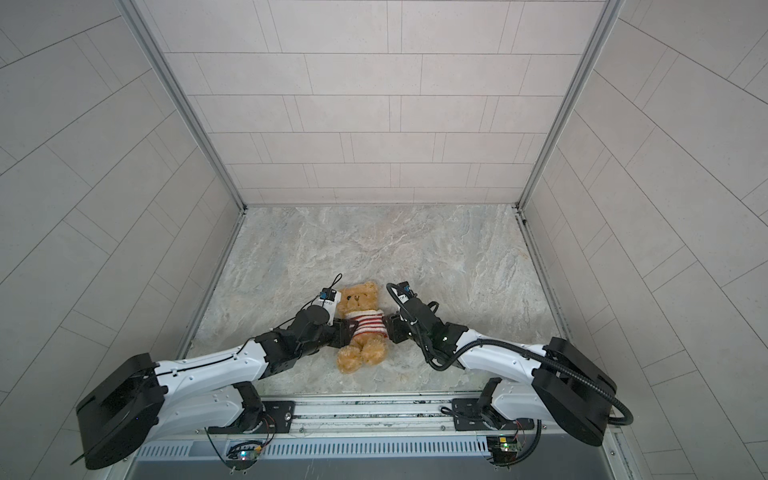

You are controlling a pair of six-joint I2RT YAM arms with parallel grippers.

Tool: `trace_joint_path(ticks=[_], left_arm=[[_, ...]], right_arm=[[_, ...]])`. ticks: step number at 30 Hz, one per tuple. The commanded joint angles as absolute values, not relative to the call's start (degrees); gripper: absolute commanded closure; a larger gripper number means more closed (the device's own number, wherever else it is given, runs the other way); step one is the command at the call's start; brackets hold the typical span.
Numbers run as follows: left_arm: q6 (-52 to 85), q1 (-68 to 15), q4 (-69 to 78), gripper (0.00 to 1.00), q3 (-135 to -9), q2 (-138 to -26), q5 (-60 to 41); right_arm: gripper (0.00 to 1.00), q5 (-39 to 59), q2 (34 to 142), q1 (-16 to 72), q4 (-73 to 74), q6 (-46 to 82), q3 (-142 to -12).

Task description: Dress the teddy bear

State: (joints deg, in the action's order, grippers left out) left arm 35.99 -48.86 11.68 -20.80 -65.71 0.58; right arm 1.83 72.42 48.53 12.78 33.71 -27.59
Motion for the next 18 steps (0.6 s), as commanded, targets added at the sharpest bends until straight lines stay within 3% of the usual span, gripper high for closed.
trace_joint_path(ticks=[1,9,18], left_arm=[[33.8,-48.3,13.4,0.42,-18.7,-65.4,0.9],[32.3,-44.3,15.5,0.41,-18.7,-65.3,-1.4],[28.7,-41.4,13.8,0.37,-23.7,-67.9,-2.7]], right_arm=[[0.47,4.9,75.2,48.4,17.9,35.2,-27.1],[0.53,7.3,80.6,49.7,22.2,36.8,-28.7],[0.57,6.3,78.8,52.6,22.4,38.0,-29.5]])
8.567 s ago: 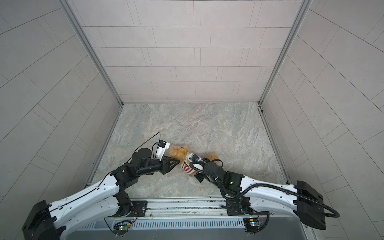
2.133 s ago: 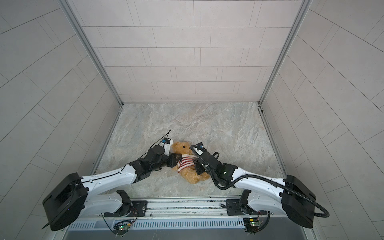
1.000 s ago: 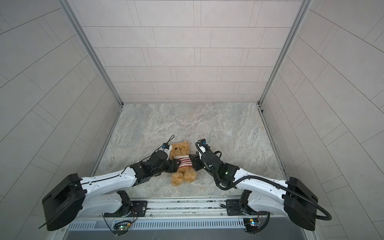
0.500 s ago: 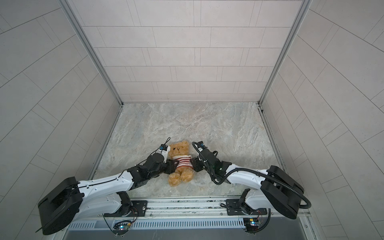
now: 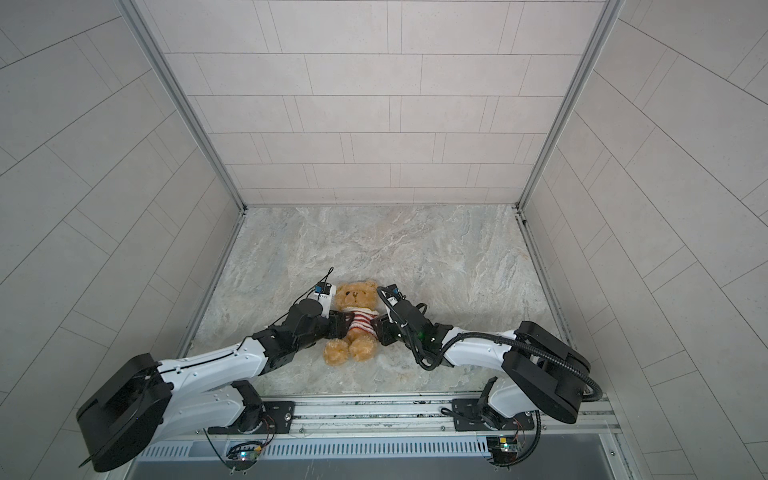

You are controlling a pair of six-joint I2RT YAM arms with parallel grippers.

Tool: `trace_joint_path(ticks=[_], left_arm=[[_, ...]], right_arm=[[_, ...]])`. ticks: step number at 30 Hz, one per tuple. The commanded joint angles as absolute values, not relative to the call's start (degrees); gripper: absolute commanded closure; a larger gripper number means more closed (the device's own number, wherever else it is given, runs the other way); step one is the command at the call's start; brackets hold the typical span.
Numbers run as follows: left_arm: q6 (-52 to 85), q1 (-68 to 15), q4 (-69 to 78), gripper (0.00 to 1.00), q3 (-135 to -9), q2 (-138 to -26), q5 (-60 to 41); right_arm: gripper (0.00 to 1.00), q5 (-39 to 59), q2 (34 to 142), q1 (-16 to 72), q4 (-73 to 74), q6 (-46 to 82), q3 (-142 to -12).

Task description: Dress the teddy bear

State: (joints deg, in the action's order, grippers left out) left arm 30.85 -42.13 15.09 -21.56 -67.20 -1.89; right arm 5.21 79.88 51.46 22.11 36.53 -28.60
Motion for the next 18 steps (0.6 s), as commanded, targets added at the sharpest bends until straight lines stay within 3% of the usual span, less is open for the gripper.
trace_joint_path(ticks=[1,11,18], left_arm=[[28.4,-41.2,13.0,0.35,-24.2,-67.7,-2.5],[27.5,-42.6,-7.9,0.23,-30.8,-57.5,2.5],[26.1,-47.7,-16.4,0.19,-36.4,-58.1,1.9]], right_arm=[[0.58,6.2,78.4,52.6,22.5,38.3,-29.4],[0.63,5.1,77.0,52.8,23.8,39.7,-27.7],[0.64,4.7,77.1,53.5,24.0,39.7,-28.1]])
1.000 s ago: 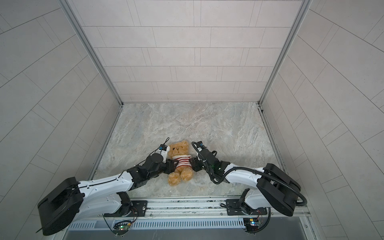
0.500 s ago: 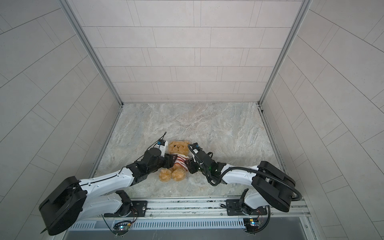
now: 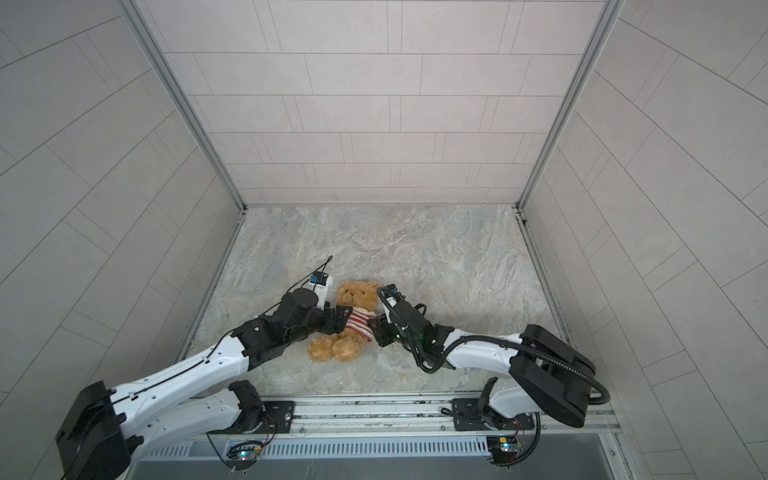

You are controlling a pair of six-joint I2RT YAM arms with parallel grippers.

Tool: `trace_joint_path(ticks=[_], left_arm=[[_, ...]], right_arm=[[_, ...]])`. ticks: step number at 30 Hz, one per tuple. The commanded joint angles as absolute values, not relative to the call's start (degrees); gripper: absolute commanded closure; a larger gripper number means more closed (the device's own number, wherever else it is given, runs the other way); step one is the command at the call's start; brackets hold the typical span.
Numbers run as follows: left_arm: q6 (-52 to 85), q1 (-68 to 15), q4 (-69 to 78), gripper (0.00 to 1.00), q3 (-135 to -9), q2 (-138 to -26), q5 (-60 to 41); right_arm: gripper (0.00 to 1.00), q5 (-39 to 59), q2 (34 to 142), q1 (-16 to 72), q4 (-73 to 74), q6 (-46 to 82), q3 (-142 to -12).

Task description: Dress the teddy bear

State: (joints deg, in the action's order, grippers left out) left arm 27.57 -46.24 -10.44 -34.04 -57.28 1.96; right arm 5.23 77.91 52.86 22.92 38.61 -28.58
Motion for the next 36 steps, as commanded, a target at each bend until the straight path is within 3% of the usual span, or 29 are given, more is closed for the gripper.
trace_joint_path(ticks=[1,8,18,25,36], left_arm=[[26.5,-47.8,-15.9,0.19,-36.6,-59.3,0.8],[31.7,-47.4,-7.3,0.31,-32.1,-66.0,-2.4],[30.8,-43.9,-6.0,0.44,-28.1,-65.0,-2.7],[31.0,-42.7,-3.4,0.57,-26.3,-64.7,-4.7],[30.9,-42.2,-2.0,0.72,-25.4,-65.0,-5.2]], right_arm=[[0.64,4.7,77.2,53.8,24.2,39.7,-28.3],[0.64,2.3,72.7,54.7,22.4,39.7,-27.2],[0.63,-2.9,62.6,54.7,10.2,35.5,-24.9],[0.76,-3.7,65.3,54.7,9.6,34.6,-25.6],[0.84,-0.9,73.6,54.7,13.8,33.7,-29.7]])
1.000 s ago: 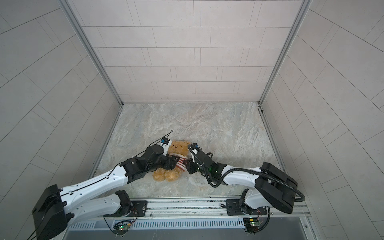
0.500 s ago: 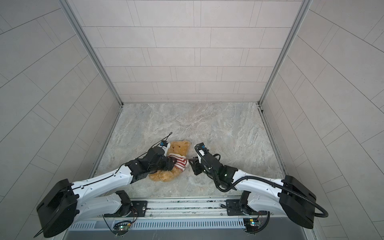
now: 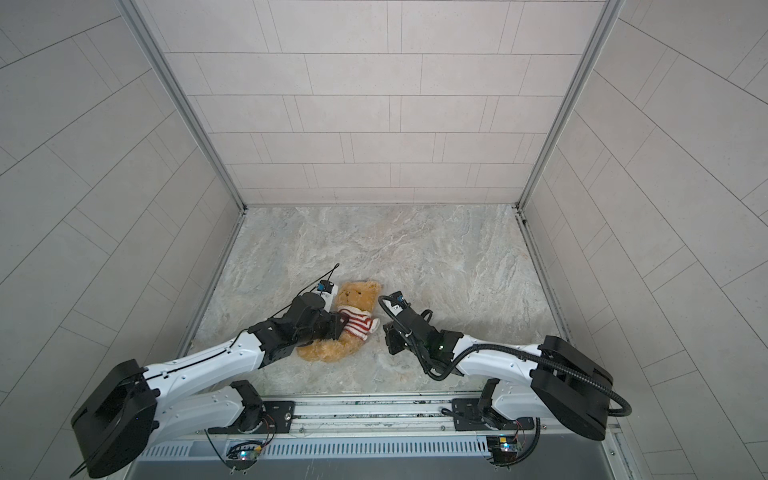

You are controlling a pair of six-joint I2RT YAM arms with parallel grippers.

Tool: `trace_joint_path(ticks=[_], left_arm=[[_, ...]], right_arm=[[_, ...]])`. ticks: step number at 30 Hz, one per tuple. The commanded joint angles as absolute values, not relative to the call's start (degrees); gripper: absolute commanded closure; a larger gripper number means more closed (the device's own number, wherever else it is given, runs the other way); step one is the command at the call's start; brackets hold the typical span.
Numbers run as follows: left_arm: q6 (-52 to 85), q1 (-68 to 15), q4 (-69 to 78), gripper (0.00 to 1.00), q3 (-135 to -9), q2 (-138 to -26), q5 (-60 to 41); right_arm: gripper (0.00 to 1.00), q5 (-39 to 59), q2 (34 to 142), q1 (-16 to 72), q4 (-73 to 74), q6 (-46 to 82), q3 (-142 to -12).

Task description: Dress the teddy bear

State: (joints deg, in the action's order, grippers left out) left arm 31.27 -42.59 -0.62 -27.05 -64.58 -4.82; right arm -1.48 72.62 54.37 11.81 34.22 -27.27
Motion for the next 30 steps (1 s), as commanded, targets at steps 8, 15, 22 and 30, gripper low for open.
trace_joint_path(ticks=[8,15,22,30], left_arm=[[30.7,-42.1,-1.8,0.76,-25.4,-65.0,-5.4],[30.7,-41.8,-1.4,0.77,-24.7,-64.9,-5.4],[31.9,-40.3,1.1,0.78,-23.5,-65.0,-8.1],[31.7,-40.2,2.4,0.78,-22.4,-66.1,-8.4]], right_arm=[[0.84,1.2,76.6,54.7,15.4,33.8,-32.0],[0.84,3.9,78.1,55.0,17.5,34.3,-33.1],[0.74,7.1,80.2,55.1,21.4,35.7,-33.6],[0.66,7.9,84.0,55.1,24.5,35.8,-34.5]])
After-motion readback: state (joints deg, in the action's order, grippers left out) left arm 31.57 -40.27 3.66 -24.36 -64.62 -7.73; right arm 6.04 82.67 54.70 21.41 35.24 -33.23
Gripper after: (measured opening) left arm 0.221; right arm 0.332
